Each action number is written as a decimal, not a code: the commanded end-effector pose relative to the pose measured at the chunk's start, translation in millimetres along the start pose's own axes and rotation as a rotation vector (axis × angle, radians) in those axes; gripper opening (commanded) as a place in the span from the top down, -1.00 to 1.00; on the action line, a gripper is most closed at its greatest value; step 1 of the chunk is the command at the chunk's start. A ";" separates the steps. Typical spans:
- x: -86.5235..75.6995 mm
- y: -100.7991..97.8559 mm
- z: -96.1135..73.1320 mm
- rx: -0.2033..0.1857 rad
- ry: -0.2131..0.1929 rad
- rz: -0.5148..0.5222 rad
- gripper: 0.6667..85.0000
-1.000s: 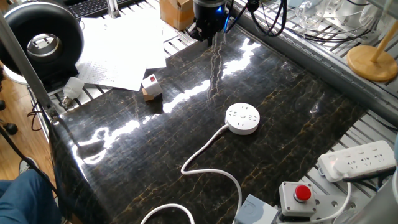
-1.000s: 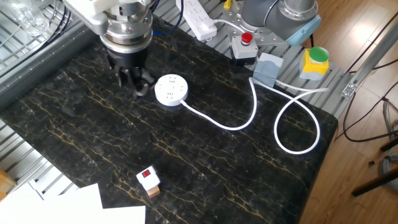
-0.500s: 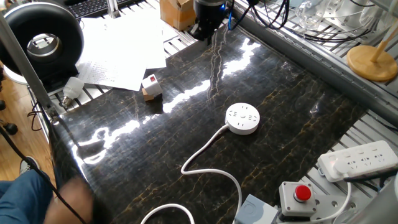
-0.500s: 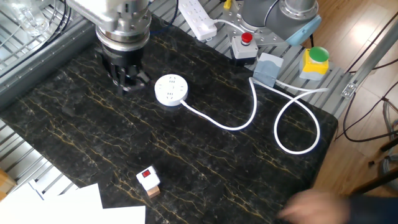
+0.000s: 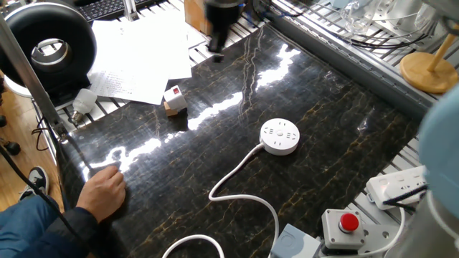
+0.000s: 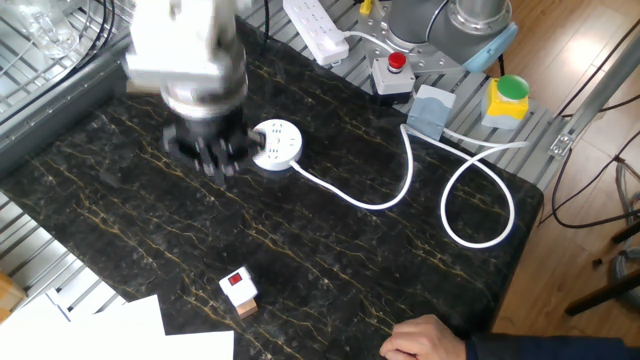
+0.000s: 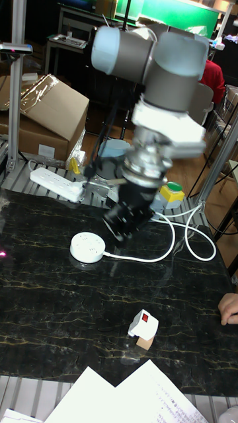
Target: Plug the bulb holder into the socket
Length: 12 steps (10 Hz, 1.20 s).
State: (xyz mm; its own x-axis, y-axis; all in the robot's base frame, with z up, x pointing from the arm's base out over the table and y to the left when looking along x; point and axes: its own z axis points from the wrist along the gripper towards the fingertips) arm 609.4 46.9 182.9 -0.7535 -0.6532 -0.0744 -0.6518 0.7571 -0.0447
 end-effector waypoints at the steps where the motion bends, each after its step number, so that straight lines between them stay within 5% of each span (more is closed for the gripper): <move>1: -41.9 13.3 7.8 0.000 0.007 -0.120 0.98; 5: -28.0 6.2 -9.5 0.008 0.021 -0.228 0.98; 7: -13.4 15.6 -10.3 -0.036 0.072 -0.277 0.98; 9: 8.5 -1.4 -13.1 0.009 0.167 -0.370 0.98; 12: 17.9 -8.3 -15.1 0.034 0.207 -0.323 0.98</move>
State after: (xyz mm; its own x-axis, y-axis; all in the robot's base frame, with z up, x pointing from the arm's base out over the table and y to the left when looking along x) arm 605.0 39.5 193.6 -0.5144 -0.8507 0.1081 -0.8575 0.5107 -0.0616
